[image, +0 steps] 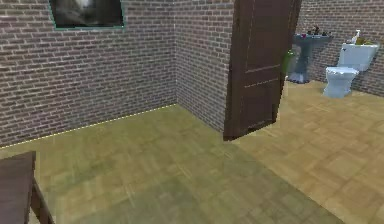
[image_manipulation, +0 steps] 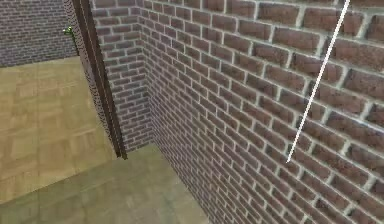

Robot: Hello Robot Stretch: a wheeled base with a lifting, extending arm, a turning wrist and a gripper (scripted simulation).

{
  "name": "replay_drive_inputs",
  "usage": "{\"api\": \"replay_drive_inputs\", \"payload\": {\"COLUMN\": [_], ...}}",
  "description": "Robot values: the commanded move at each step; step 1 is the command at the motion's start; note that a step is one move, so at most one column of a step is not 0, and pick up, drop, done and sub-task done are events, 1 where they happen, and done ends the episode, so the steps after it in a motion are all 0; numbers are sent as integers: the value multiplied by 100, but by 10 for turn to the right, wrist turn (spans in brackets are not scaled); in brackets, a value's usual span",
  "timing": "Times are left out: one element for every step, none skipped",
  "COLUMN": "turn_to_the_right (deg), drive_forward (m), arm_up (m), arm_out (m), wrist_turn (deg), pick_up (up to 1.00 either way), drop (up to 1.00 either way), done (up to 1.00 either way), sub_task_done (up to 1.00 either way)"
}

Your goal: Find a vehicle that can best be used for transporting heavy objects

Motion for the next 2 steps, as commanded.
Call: {"api": "replay_drive_inputs", "payload": {"turn_to_the_right": [-270,0], "drive_forward": [0,100], "arm_up": [0,0], "arm_out": [0,0], "wrist_turn": [0,0], "pick_up": [0,0], "drop": [0,0], "done": [0,0], "sub_task_done": [0,0]}}
